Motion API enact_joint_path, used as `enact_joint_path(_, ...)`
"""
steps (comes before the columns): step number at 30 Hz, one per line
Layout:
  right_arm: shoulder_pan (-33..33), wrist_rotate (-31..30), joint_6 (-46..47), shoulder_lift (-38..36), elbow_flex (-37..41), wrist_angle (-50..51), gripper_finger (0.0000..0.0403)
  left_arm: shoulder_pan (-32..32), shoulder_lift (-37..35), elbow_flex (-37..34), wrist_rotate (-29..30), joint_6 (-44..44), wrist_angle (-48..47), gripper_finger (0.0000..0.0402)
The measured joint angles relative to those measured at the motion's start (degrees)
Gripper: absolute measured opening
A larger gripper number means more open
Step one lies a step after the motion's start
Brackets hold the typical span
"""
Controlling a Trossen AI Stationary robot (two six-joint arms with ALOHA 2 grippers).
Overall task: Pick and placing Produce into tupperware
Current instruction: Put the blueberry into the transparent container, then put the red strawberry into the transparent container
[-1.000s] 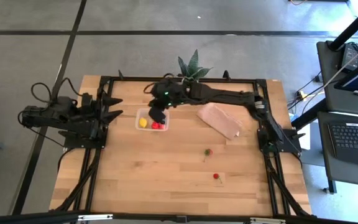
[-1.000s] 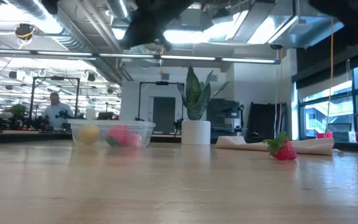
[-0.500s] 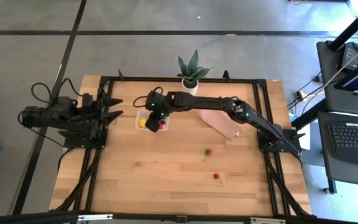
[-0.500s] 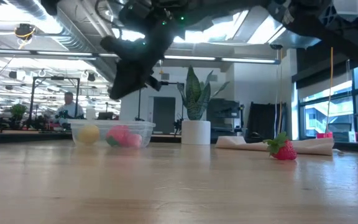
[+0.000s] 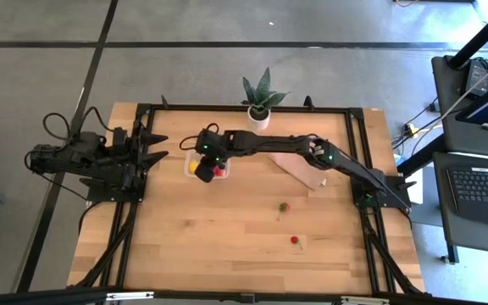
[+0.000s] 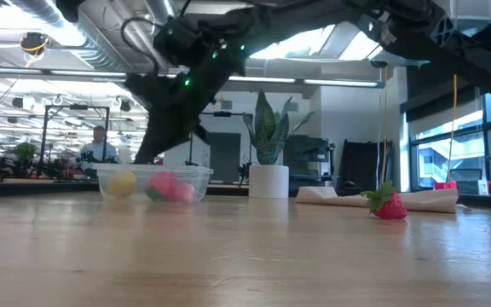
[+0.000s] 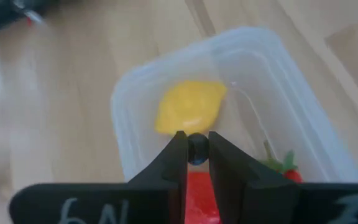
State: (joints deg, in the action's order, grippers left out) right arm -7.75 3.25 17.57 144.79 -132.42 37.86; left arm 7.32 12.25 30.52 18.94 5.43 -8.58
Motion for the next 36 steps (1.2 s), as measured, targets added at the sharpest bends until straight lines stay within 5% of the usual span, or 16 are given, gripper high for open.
enact_joint_path(18,0.0,-0.2,0.4,1.9,0.0,-0.1,0.0061,0.0,0.0,0.0,-0.2,0.4,0.0,0.0229)
enact_joint_path(31,0.0,-0.2,1.6,1.9,0.0,0.5,0.0151,0.0,0.0,0.0,-0.2,0.4,0.0,0.0229)
enact_joint_path(36,-0.4,-0.3,-5.7,0.7,-2.4,7.1,0.0188,0.0,0.0,0.0,-0.2,0.4,0.0,0.0229)
